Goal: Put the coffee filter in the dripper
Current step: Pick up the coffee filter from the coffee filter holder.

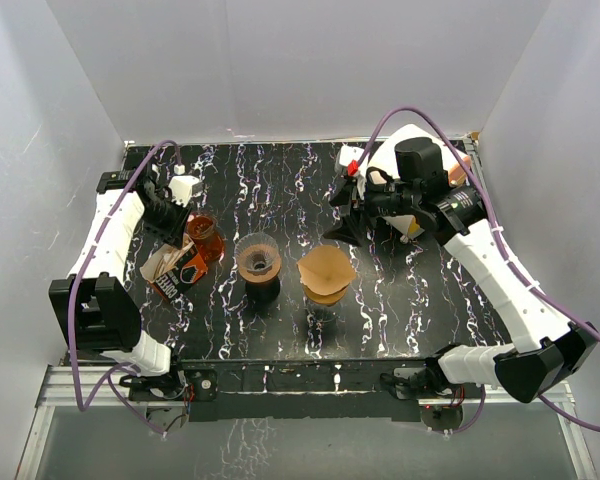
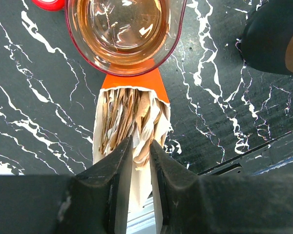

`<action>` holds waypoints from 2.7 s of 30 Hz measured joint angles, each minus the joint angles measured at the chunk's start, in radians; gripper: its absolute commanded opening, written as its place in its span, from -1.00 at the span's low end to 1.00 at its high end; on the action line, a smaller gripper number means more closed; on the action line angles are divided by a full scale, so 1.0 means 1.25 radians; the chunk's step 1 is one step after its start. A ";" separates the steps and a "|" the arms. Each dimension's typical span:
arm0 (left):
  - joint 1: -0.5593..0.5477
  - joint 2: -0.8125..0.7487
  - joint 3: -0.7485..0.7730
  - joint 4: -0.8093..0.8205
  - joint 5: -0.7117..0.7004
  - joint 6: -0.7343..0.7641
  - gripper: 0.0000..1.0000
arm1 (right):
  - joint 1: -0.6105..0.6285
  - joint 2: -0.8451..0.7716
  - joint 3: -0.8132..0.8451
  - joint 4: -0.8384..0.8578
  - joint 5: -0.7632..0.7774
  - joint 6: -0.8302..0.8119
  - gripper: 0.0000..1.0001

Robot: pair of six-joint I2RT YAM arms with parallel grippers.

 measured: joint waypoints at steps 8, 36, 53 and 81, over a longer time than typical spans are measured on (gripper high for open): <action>0.000 0.017 0.000 0.000 0.000 0.003 -0.68 | -0.004 -0.002 -0.009 0.002 -0.006 0.001 0.46; 0.000 0.027 0.063 -0.028 -0.001 0.007 -1.00 | -0.009 -0.002 -0.009 0.003 -0.015 0.002 0.48; 0.000 -0.009 0.150 -0.098 0.011 0.015 -0.62 | -0.019 -0.002 -0.023 0.016 -0.021 0.012 0.49; 0.000 -0.039 0.073 -0.065 -0.050 0.051 -0.76 | -0.025 -0.002 -0.025 0.016 -0.035 0.016 0.52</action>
